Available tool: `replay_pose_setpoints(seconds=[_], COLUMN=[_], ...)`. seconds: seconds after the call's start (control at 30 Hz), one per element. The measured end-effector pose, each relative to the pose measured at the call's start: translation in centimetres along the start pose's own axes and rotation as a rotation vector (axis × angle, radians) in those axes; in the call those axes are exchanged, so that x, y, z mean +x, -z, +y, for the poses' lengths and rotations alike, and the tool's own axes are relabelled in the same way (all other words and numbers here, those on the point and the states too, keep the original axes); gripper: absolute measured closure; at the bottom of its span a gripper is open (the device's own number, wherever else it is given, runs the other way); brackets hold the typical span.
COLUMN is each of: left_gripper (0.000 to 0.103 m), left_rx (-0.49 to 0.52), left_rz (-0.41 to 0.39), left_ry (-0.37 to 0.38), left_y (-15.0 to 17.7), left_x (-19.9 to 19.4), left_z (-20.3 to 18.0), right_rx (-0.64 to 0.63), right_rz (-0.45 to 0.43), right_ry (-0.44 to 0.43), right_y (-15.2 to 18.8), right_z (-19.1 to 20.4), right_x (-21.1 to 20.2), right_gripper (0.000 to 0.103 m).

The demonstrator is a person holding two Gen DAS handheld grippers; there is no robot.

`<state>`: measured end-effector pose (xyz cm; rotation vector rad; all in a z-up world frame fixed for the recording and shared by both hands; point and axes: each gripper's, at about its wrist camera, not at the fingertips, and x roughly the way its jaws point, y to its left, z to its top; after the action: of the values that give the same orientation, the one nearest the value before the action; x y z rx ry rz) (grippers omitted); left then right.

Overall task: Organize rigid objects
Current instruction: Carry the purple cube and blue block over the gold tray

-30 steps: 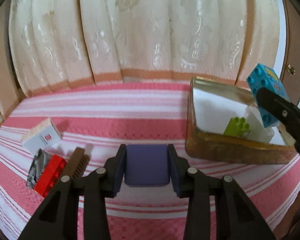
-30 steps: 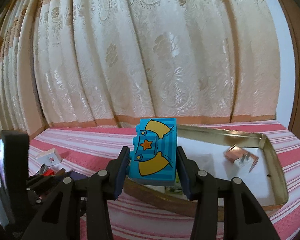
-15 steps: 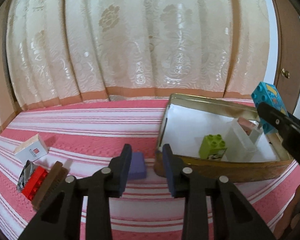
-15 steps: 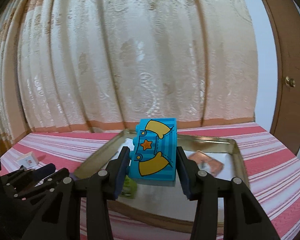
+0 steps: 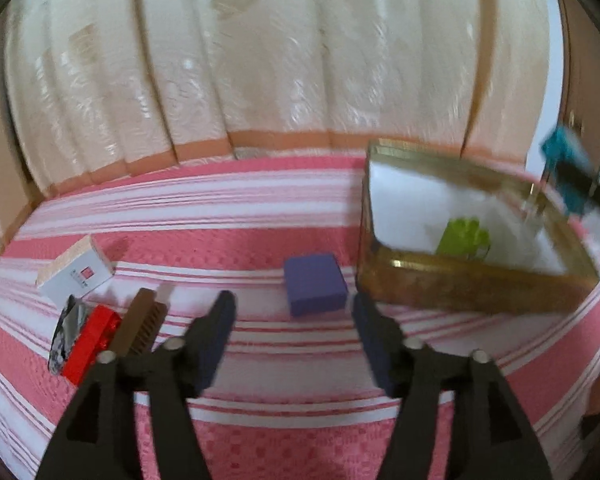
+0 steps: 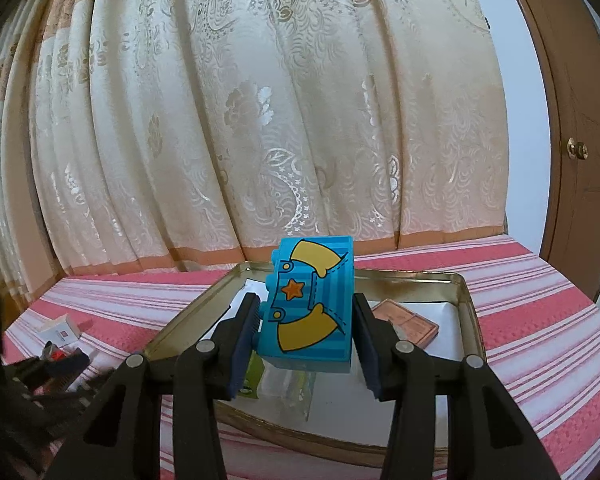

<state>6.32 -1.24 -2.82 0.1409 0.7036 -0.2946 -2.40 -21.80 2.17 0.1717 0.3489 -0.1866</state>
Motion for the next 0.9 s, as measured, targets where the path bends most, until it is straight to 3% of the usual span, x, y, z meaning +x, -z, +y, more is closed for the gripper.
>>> replay_pose_setpoints(seconds=[0.1,0.17,0.33,0.43,0.47,0.6,0.7,0.9], left_gripper=[0.038,0.039,0.051,0.056,0.063,0.064,0.064,0.064], left_rx=[0.053,0.043,0.005,0.008,0.002,-0.039,-0.092,-0.158], left_rz=[0.003,0.047,0.153,0.138,0.149,0.144,0.103,-0.089], left_ry=[-0.047,-0.092,-0.096,-0.105,-0.094,-0.045,0.002,0.049], left_y=[-0.8,-1.6,-2.0,-2.5,-2.6,-2.5,-2.4,-3.2], left_x=[1.1,2.3,5.5,6.1,6.3,6.3,5.4,0.8], left_z=[-1.6,-1.9,-2.0,-2.2,-2.3,-1.6,-0.7,-0.6], right_rx=[0.008,0.012,0.025,0.026,0.023,0.03,0.048,0.057], right_rz=[0.004,0.004,0.009,0.015,0.017,0.023,0.018,-0.023], right_ry=[0.001,0.004,0.0,-0.008,-0.007,-0.005,0.0,0.021], right_y=[0.0,0.0,-0.1,-0.2,-0.2,-0.2,-0.4,-1.0], right_z=[-0.1,-0.2,-0.3,-0.2,-0.2,-0.4,-0.8,-1.5], right_x=[0.1,0.1,0.2,0.3,0.4,0.5,0.5,0.0], right_gripper=[0.055,0.055,0.055,0.055,0.055,0.055,0.055,0.055])
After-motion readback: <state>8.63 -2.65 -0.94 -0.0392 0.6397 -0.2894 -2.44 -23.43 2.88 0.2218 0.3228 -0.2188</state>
